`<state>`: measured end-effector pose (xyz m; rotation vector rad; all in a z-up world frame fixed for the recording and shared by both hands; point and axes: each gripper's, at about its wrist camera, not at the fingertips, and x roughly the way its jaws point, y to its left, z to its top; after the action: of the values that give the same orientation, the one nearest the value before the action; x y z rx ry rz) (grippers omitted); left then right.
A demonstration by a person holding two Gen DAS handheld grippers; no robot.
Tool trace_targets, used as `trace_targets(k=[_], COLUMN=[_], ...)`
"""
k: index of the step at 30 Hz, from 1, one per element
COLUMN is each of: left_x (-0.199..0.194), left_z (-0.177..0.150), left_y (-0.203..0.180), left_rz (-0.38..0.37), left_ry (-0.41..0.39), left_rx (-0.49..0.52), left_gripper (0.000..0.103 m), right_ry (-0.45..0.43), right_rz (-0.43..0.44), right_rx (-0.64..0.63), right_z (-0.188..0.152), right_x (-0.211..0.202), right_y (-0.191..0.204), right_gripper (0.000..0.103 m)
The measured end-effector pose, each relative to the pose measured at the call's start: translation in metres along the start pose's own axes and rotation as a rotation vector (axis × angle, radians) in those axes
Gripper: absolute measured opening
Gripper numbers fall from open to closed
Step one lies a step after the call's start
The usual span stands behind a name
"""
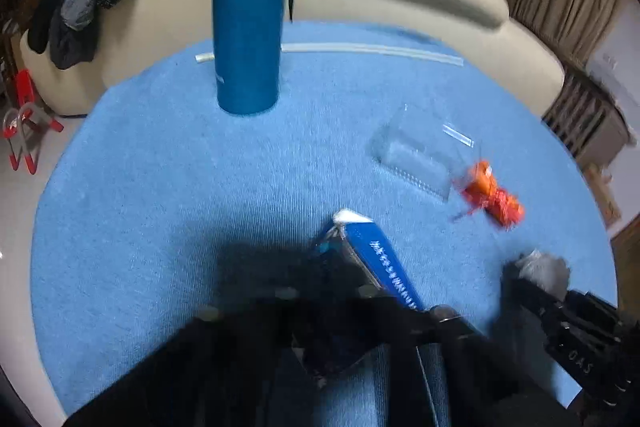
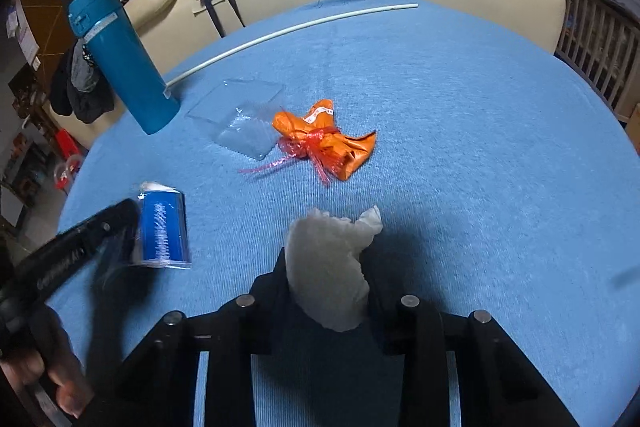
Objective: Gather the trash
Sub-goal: 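Grasp the blue-and-white wrapper with the left tool while the right tool grasps the white crumpled bag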
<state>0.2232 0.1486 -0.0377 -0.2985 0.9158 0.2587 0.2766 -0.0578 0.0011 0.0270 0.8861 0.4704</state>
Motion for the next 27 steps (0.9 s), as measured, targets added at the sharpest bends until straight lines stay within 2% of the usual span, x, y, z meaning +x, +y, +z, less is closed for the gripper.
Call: trace_targets(k=[3, 5, 6, 7, 8, 9, 11, 13, 15, 16, 18, 19, 20, 22, 23, 24, 27], left_x=[0.000, -0.002, -0.005, -0.008, -0.013, -0.018, -0.025, -0.019, -0.008, 0.008, 0.030, 0.037, 0.039, 0.039, 0.039, 0.039, 0.036], left_z=[0.001, 0.001, 0.002, 0.002, 0.002, 0.001, 0.000, 0.001, 0.002, -0.001, -0.006, -0.009, -0.013, -0.015, -0.012, -0.008, 0.003], left_y=[0.001, 0.012, 0.019, 0.026, 0.030, 0.033, 0.032, 0.016, -0.002, -0.021, -0.040, -0.046, -0.048, -0.047, -0.044, -0.040, -0.032], left_rz=[-0.001, -0.053, -0.070, -0.074, -0.064, -0.061, -0.076, -0.097, -0.079, -0.047, -0.005, 0.031, 0.039, 0.021, 0.001, -0.034, -0.047], left_ry=[0.003, 0.011, 0.009, 0.003, -0.012, -0.039, -0.065, -0.014, 0.023, 0.075, 0.128, 0.126, 0.071, 0.049, 0.047, 0.049, 0.042], left_rx=[-0.001, -0.063, -0.094, -0.124, -0.151, -0.171, -0.191, -0.161, -0.097, -0.003, 0.148, 0.212, 0.275, 0.341, 0.359, 0.337, 0.283], left_gripper=[0.002, 0.006, 0.026, 0.064, 0.080, 0.089, 0.089, 0.089, 0.091, 0.092, 0.092, 0.096, 0.097, 0.098, 0.091, 0.071, 0.057], right_ry=[-0.009, -0.018, -0.022, -0.027, -0.033, -0.035, -0.039, -0.040, -0.036, -0.037, -0.041, -0.045, -0.050, -0.057, -0.061, -0.062, -0.055], right_rz=[0.007, 0.008, 0.011, 0.012, 0.012, 0.013, 0.021, 0.028, 0.036, 0.039, 0.048, 0.053, 0.055, 0.061, 0.065, 0.066, 0.078], right_rx=[0.002, 0.005, 0.008, 0.011, 0.013, 0.014, 0.020, 0.023, 0.023, 0.021, 0.020, 0.021, 0.024, 0.029, 0.033, 0.037, 0.048], right_z=[-0.005, -0.008, -0.011, -0.013, -0.015, -0.016, -0.019, -0.021, -0.021, -0.021, -0.021, -0.021, -0.021, -0.022, -0.022, -0.022, -0.023], right_x=[-0.011, -0.018, -0.023, -0.028, -0.032, -0.034, -0.039, -0.039, -0.039, -0.039, -0.041, -0.044, -0.047, -0.049, -0.050, -0.050, -0.045], right_y=[-0.002, -0.002, -0.003, -0.005, -0.006, -0.007, -0.008, -0.008, -0.008, -0.007, -0.006, -0.007, -0.009, -0.011, -0.013, -0.014, -0.015], right_gripper=[0.035, 0.035, 0.035, 0.035, 0.035, 0.035, 0.035, 0.035, 0.035, 0.035, 0.035, 0.035, 0.035, 0.035, 0.035, 0.035, 0.035])
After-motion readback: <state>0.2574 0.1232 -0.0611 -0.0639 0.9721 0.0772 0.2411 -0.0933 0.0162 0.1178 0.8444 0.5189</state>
